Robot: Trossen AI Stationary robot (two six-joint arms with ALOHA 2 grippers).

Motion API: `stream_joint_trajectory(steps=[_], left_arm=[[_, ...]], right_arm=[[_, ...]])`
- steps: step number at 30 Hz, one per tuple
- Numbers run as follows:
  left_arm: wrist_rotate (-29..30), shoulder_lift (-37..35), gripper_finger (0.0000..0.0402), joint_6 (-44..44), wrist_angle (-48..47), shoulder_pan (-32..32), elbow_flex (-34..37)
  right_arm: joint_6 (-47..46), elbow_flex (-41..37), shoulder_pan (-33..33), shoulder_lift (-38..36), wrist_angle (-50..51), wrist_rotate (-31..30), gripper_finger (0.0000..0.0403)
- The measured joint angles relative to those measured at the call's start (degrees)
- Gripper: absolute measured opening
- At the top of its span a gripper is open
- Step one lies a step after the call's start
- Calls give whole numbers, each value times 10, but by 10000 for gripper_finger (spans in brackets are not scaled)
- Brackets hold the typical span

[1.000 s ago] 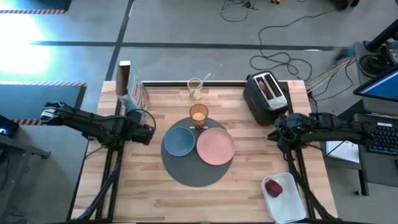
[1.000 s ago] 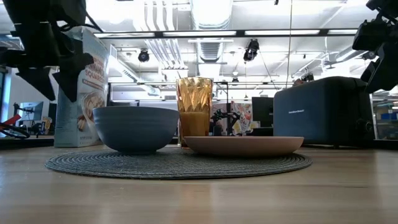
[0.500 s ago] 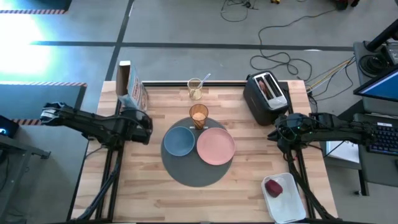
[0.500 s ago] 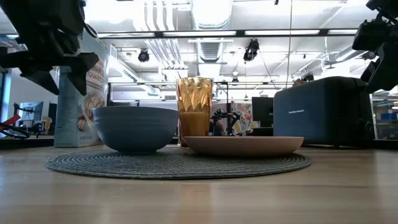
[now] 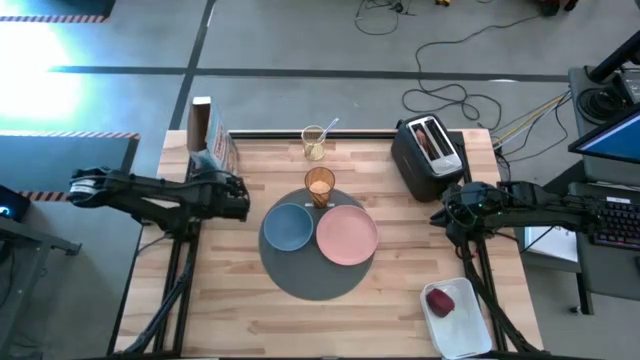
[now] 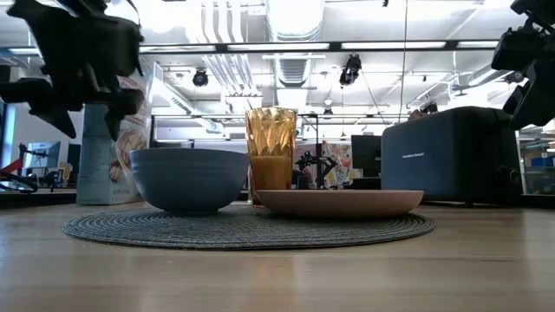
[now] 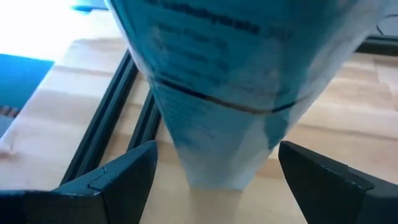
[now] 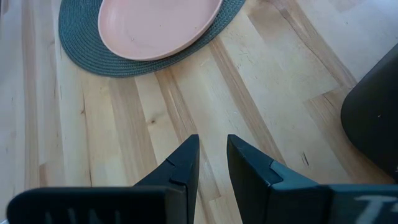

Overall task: Arrange a breakfast setting
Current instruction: Pour the cereal box into the blue bowl

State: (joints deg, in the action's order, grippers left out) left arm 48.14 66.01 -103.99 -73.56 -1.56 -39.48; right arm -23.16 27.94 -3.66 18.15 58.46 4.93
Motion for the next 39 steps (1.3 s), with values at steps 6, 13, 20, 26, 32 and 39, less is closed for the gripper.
stream_joint_trajectory(steps=[6, 13, 20, 26, 32, 39], left_arm=[[77, 61, 318, 91, 79, -36, 0], [102, 134, 318, 111, 111, -42, 0], [135, 175, 305, 89, 115, -45, 0], [159, 200, 254, 80, 116, -46, 0], [163, 208, 181, 70, 116, -45, 0], [143, 193, 143, 70, 111, -31, -3]], right_arm=[[0, 0, 0, 0, 0, 0, 73], [0, 0, 0, 0, 0, 0, 73], [0, 0, 0, 0, 0, 0, 73], [0, 0, 0, 0, 0, 0, 73], [0, 0, 0, 0, 0, 0, 73], [0, 0, 0, 0, 0, 0, 73]])
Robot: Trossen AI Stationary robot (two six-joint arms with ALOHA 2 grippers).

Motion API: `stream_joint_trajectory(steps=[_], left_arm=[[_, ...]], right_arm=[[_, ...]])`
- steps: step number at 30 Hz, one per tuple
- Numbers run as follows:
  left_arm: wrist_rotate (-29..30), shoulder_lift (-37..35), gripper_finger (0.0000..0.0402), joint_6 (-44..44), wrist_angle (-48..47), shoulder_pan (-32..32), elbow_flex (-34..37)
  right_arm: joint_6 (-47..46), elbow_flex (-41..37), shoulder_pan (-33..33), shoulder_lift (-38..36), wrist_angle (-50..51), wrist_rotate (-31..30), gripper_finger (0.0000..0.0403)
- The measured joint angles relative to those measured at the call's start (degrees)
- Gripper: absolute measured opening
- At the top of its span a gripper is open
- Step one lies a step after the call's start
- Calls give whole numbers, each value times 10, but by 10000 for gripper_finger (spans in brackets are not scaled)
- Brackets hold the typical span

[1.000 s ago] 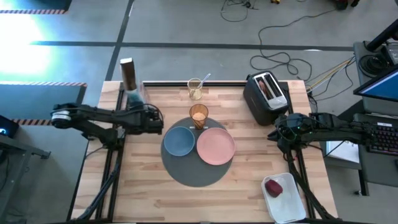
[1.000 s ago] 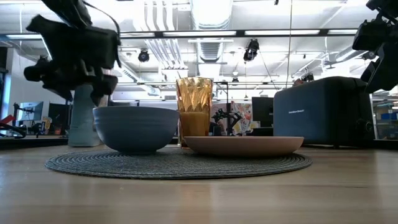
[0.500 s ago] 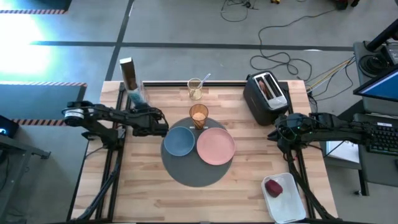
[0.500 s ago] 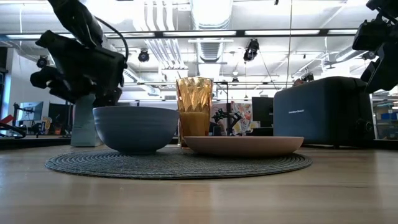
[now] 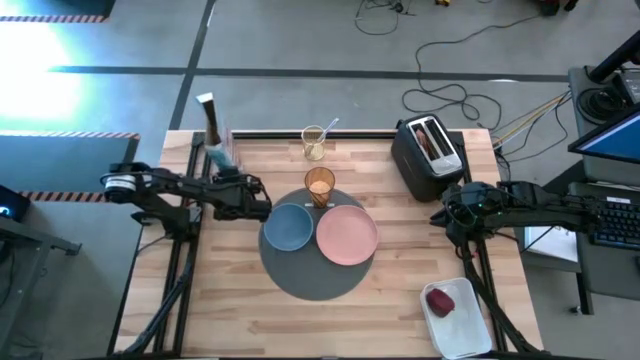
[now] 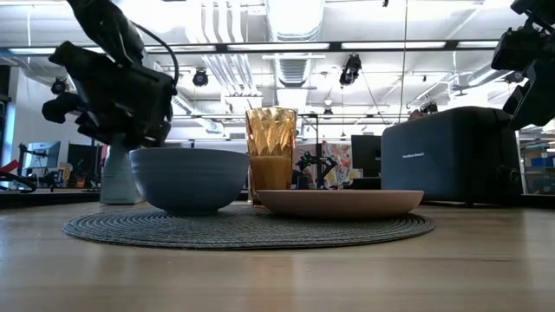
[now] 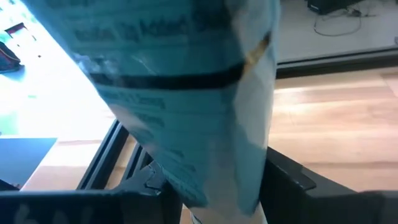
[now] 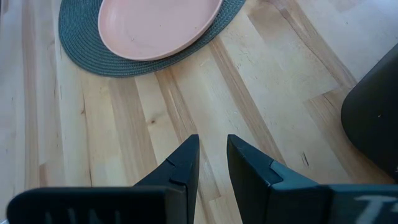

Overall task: Arrange a breakfast setting
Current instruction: Pour the cereal box into the blue bowl

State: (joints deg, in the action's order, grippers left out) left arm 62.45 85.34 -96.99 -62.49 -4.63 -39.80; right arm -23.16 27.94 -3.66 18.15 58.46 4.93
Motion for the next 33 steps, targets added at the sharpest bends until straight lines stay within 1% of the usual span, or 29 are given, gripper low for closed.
stream_joint_trajectory(steps=[6, 13, 19, 24, 26, 29, 33], left_arm=[[-33, -37, 153, 5, -55, 35, -29], [-90, -89, 150, 50, -115, 92, -61], [-141, -139, 150, 52, -171, 168, -81], [-177, -175, 150, 52, -216, 235, -113], [-198, -186, 150, 56, -243, 254, -130], [-239, -197, 150, 86, -276, 274, -161], [-301, -219, 150, 140, -274, 293, -203]], right_arm=[[0, 0, 0, 0, 0, 0, 73], [0, 0, 0, 0, 0, 0, 73], [0, 0, 0, 0, 0, 0, 73], [0, 0, 0, 0, 0, 0, 73], [0, 0, 0, 0, 0, 0, 73], [0, 0, 0, 0, 0, 0, 73], [0, 0, 0, 0, 0, 0, 73]])
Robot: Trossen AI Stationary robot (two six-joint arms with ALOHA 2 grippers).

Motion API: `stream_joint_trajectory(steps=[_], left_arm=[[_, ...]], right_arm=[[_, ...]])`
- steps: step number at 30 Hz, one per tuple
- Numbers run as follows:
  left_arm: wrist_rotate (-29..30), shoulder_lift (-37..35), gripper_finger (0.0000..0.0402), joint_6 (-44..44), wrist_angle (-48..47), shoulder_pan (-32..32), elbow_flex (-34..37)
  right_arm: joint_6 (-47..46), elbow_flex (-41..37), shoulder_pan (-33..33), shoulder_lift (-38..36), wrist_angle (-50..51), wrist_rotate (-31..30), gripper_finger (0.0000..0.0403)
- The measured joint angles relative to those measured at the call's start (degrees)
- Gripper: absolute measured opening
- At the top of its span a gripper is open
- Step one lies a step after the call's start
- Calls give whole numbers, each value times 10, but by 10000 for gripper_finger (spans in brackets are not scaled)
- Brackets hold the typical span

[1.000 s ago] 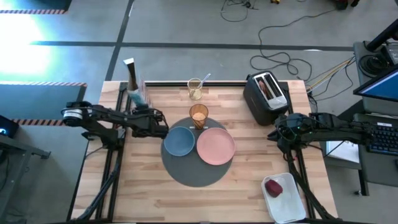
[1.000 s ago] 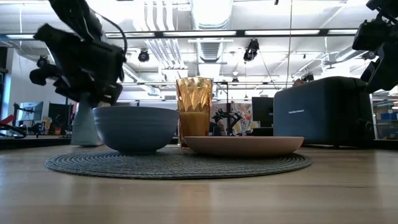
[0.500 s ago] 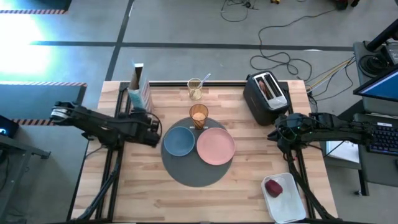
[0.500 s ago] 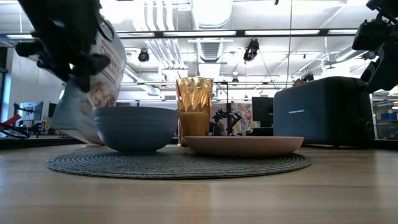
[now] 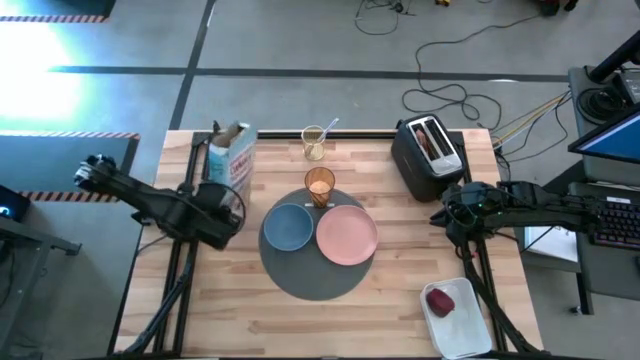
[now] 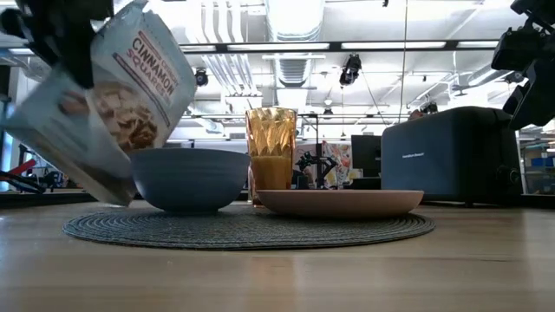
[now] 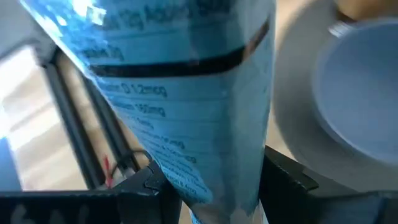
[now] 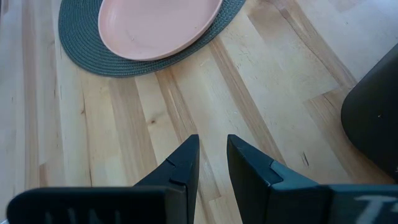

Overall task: Arrange a breakfast setting
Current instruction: Pour the cereal box into the blue bowl

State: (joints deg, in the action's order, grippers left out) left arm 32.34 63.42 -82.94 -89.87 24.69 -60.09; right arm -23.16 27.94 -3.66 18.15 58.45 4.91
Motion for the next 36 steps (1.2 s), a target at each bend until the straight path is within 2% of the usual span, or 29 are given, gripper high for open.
stream_joint_trajectory(steps=[5, 14, 18, 26, 36], left_arm=[[-71, -20, 150, 18, -2, 20, -49], [-107, -32, 149, -35, -2, 62, -81], [-89, -30, 147, -71, -1, 94, -58], [12, -9, 124, -215, -7, 191, 6], [24, 10, 122, -298, -10, 255, 9]], right_arm=[[0, 0, 0, 0, 0, 0, 73], [0, 0, 0, 0, 0, 0, 73], [0, 0, 0, 0, 0, 0, 73], [0, 0, 0, 0, 0, 0, 73], [0, 0, 0, 0, 0, 0, 73]])
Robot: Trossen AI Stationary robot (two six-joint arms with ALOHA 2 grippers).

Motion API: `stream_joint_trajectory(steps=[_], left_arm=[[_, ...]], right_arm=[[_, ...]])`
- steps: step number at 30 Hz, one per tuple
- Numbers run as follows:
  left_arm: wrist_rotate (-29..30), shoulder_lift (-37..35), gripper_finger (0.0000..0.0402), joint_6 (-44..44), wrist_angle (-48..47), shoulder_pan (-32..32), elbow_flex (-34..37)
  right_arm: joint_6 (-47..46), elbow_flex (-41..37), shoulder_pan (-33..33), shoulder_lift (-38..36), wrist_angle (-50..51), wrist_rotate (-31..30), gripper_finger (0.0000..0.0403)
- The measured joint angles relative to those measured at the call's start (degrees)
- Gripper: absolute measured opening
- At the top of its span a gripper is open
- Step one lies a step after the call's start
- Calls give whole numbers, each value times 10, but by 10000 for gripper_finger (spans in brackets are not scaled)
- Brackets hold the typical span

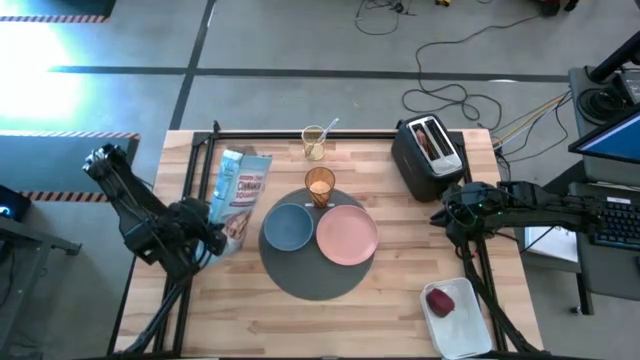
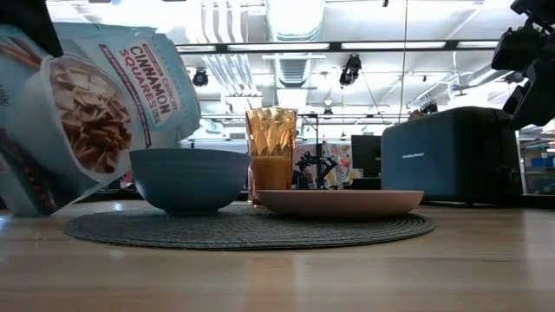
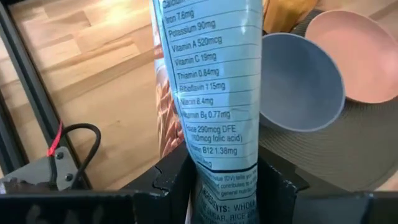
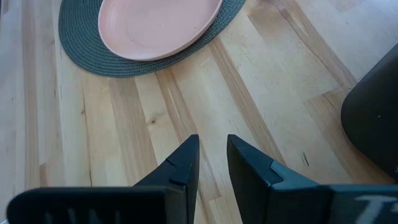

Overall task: Arrange a breakfast setting
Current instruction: Pour the cereal box into the blue bowl

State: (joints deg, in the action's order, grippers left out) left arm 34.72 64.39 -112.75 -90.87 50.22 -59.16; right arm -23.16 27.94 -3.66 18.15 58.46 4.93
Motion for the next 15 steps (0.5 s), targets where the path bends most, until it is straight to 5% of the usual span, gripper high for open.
stream_joint_trajectory(steps=[8, 15], left_arm=[[2, 24, 122, -99, 7, 77, -1], [-70, 65, 122, -161, 12, 161, -22]], right_arm=[[0, 0, 0, 0, 0, 0, 73], [0, 0, 0, 0, 0, 0, 73]])
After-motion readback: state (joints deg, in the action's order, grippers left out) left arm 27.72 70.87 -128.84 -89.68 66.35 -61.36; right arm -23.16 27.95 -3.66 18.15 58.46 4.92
